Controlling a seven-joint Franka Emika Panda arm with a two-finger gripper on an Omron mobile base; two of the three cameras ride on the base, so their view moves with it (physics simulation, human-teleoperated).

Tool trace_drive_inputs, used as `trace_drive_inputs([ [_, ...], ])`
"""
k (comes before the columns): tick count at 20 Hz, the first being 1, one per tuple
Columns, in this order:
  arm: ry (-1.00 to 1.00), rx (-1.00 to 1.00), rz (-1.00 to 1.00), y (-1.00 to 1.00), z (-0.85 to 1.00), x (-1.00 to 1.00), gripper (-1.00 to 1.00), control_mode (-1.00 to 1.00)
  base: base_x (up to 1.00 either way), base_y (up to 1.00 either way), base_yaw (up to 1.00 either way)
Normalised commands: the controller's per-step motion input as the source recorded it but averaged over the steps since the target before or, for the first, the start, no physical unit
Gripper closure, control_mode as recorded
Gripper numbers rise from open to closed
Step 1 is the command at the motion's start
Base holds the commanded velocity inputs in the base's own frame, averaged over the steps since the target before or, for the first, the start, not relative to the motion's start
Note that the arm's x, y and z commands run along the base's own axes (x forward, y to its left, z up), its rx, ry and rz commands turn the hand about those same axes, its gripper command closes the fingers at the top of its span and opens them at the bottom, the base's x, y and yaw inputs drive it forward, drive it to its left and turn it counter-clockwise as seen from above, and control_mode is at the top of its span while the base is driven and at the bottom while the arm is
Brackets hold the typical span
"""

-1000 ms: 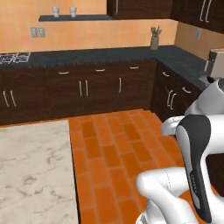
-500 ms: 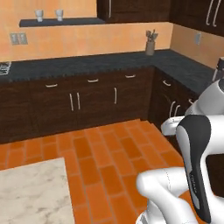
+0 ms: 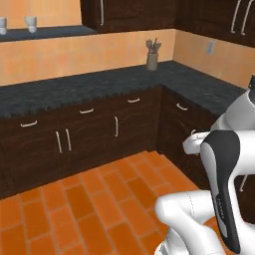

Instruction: Take the meat container that has the shrimp and place it on the second highest rack of the freezer. Then take the vegetable container that has the carrot and eggplant and place it on the highest rack of the freezer.

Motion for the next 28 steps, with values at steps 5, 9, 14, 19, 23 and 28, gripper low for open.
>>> trace_drive_inputs([
  [5,0.0,0.0,0.0,0.0,0.0,0.0,-1.0,1.0,0.86,0.26,-0.49],
  [9,0.0,0.0,0.0,0.0,0.0,0.0,-1.0,1.0,0.64,0.34,-0.64],
  [14,0.0,0.0,0.0,0.0,0.0,0.0,-1.0,1.0,0.51,0.4,-0.72],
  [19,0.0,0.0,0.0,0.0,0.0,0.0,-1.0,1.0,0.52,0.49,-0.73],
  [23,0.0,0.0,0.0,0.0,0.0,0.0,-1.0,1.0,0.54,0.54,-0.72],
  [28,0.0,0.0,0.0,0.0,0.0,0.0,-1.0,1.0,0.57,0.47,-0.69],
])
